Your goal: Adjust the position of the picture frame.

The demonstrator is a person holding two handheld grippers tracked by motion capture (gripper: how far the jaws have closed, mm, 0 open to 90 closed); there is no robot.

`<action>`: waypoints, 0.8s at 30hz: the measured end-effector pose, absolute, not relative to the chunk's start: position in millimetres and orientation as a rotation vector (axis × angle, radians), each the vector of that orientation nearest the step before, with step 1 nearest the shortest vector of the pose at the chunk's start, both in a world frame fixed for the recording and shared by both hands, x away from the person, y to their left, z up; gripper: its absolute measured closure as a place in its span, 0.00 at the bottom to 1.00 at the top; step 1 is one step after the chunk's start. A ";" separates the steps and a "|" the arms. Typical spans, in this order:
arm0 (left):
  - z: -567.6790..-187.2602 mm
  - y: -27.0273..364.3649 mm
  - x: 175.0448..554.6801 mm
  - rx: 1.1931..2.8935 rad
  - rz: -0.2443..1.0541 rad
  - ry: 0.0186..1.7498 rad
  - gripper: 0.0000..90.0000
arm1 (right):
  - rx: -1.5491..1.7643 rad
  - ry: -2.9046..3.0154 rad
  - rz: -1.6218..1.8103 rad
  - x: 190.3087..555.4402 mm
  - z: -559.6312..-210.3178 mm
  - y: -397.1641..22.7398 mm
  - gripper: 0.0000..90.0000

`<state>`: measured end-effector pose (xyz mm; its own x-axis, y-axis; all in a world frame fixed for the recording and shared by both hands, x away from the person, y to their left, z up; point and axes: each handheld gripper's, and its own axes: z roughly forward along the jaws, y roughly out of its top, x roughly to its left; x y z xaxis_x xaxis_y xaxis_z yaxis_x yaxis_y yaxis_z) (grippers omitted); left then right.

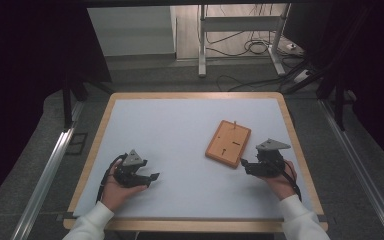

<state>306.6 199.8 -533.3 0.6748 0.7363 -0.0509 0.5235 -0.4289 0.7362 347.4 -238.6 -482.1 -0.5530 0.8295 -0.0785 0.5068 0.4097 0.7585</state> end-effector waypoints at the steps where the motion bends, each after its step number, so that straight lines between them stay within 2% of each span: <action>1: -533.6 200.0 307.0 2.134 0.359 0.965 0.31 | 1.137 2.223 0.967 349.3 -482.1 -238.2 0.27; 10: -535.1 199.1 310.4 2.142 0.345 0.953 0.31 | 1.162 2.246 0.977 374.4 -486.9 -238.5 0.34; 24: -535.6 195.5 314.5 2.144 0.330 0.942 0.31 | 1.126 2.285 0.948 421.8 -486.1 -222.1 0.35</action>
